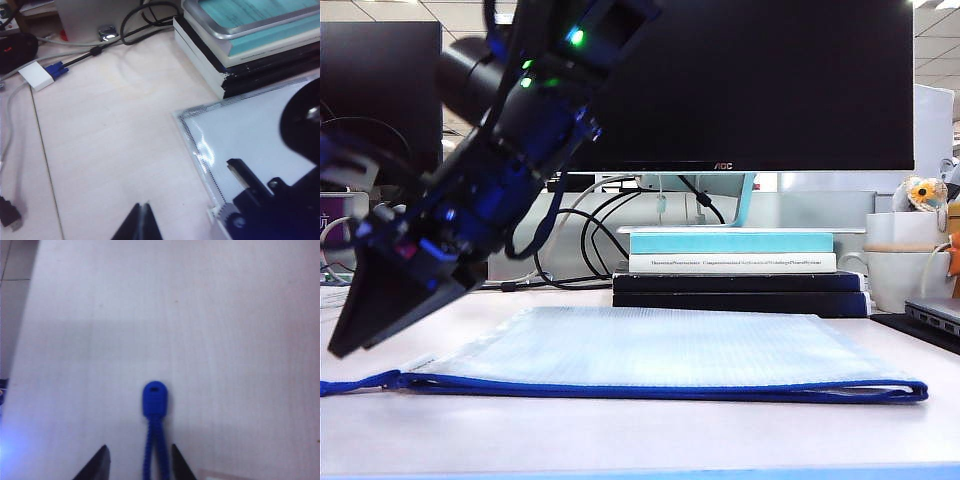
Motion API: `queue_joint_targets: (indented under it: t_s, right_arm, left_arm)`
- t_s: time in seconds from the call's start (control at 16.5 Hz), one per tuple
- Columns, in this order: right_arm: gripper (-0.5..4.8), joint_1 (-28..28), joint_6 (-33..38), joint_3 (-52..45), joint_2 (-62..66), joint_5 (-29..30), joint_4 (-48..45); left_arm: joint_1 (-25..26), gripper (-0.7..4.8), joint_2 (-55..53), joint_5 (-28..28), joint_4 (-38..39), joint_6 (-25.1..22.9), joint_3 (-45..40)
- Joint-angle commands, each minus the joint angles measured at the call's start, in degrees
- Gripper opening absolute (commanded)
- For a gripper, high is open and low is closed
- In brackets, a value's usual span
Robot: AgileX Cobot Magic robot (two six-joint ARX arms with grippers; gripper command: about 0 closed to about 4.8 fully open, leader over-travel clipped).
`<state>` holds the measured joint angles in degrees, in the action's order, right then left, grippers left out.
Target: Pick up the transparent plastic file bag with a blue zipper and close its zipper.
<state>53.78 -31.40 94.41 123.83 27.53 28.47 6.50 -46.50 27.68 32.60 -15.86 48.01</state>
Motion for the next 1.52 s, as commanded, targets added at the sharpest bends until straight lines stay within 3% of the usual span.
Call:
queue_joint_targets:
  t_s: [0.06,0.49,0.67,1.03,1.22,1.4,1.52]
  right_arm:
    - [1.58,0.1,-0.2,0.9,0.6,-0.6,-1.0]
    - [1.55,-0.8,-0.1,0.8,3.2,-2.0,-1.0]
    - [-0.03,-0.9,-0.1,0.8,3.3,-3.9,-0.1]
    - [-0.03,-1.3,3.4,0.9,0.9,-5.0,-0.1]
    - [-0.03,-1.6,3.3,0.9,-4.2,-4.9,2.8]
    - [-0.03,-1.6,4.0,0.9,-9.7,-5.3,5.6]
    - [-0.03,-1.6,4.0,0.9,-14.8,-7.5,9.4]
  left_arm:
    - [0.1,-0.05,0.1,0.0,-0.2,-0.2,0.3]
    - [0.1,-0.05,0.1,0.0,0.1,-0.2,0.2]
    - [0.1,-0.05,0.1,0.0,0.1,-0.2,0.2]
    - [0.1,-0.05,0.0,-0.3,-0.3,-0.3,0.2]
    - [0.1,0.09,0.0,-4.9,-1.8,-0.3,0.2]
    - [0.1,1.95,0.0,-5.6,-2.7,-2.0,0.2]
    - [0.1,3.28,0.0,-5.2,-2.8,-6.3,0.2]
